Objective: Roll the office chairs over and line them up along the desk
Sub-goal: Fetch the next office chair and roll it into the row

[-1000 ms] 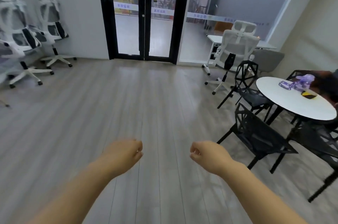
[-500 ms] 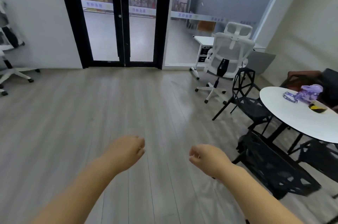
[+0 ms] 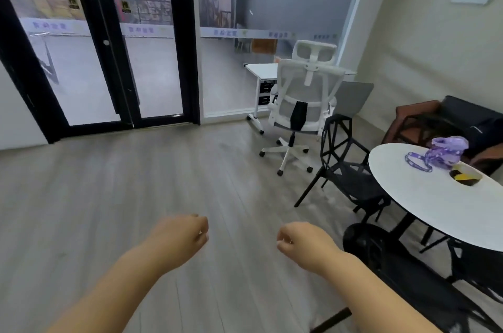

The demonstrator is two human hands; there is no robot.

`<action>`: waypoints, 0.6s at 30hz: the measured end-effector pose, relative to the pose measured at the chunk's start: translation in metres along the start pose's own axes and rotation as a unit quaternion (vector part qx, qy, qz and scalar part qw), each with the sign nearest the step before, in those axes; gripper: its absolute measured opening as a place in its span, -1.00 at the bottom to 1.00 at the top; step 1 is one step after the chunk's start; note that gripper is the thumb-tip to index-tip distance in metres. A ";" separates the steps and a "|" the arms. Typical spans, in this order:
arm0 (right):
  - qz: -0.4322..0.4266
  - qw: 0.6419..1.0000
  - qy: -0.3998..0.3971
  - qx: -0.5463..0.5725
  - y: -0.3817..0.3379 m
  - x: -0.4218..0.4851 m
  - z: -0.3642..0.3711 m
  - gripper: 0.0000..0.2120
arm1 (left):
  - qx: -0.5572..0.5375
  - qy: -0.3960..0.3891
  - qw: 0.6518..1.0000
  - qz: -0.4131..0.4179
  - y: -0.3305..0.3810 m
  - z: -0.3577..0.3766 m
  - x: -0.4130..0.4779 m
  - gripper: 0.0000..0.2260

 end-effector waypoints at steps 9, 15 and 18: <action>0.010 0.999 0.015 -0.032 0.119 0.169 -0.104 -0.80 | -0.031 0.026 0.999 0.016 0.025 -0.046 0.230 -0.76; 0.029 0.999 0.029 -0.034 0.190 0.282 -0.142 -0.80 | -0.040 0.012 0.998 0.043 0.024 -0.053 0.379 -0.76; 0.052 0.998 0.040 -0.026 0.225 0.346 -0.167 -0.80 | -0.037 0.014 0.998 0.052 0.014 -0.061 0.463 -0.76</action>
Point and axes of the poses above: each hand's wrist, its own x-axis towards the middle knuckle, its own z-axis out of the palm, y = z × x, the point moved 8 cm from there along x, towards the middle knuckle, and after that the axes turned 10 degrees about -z, right-handed, at the moved point
